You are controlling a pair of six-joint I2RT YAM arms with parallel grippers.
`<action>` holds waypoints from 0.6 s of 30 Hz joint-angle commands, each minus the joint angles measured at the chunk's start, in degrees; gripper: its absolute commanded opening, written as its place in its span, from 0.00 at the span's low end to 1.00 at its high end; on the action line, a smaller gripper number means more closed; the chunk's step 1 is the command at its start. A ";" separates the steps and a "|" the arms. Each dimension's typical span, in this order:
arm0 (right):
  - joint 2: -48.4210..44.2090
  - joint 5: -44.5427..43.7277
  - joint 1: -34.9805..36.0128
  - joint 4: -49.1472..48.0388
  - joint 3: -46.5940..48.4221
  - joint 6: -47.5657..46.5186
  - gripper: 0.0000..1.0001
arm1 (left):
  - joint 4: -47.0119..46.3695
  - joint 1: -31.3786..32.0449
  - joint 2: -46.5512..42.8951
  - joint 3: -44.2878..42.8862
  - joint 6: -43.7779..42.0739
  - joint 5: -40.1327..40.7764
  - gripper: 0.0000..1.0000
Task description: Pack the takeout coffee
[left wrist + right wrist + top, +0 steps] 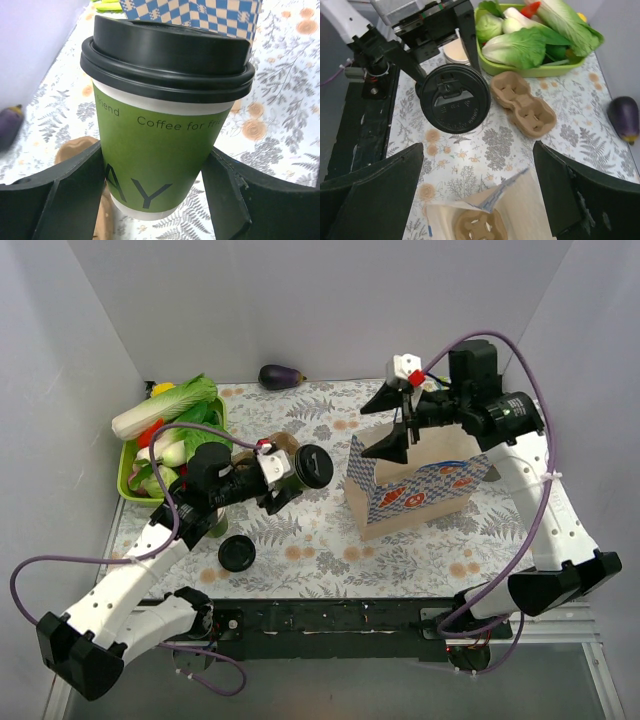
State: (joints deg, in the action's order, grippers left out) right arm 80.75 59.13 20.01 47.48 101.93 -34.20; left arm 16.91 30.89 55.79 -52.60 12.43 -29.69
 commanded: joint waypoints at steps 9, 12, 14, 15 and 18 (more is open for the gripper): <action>-0.51 -5.86 14.94 -4.95 -7.97 -3.40 0.98 | -6.28 1.98 -5.08 5.32 -13.92 5.18 0.60; -1.03 -10.52 19.00 -4.77 -8.76 -9.30 0.98 | -4.69 2.33 -3.94 3.56 -13.22 3.33 0.59; -1.30 -12.63 20.50 -5.29 -9.38 -10.88 0.98 | -4.08 2.77 -3.58 2.86 -13.22 2.01 0.58; -1.38 -13.16 20.68 -5.56 -9.99 -11.15 0.98 | -3.81 2.94 -3.41 2.59 -13.22 1.75 0.58; -2.44 -14.92 21.82 -6.88 -11.22 -11.68 0.98 | -3.02 3.47 -2.88 1.62 -13.48 1.13 0.57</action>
State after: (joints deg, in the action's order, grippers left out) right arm 80.55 48.16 41.04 43.22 92.05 -42.30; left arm 12.91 33.61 52.90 -48.03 -0.05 -26.26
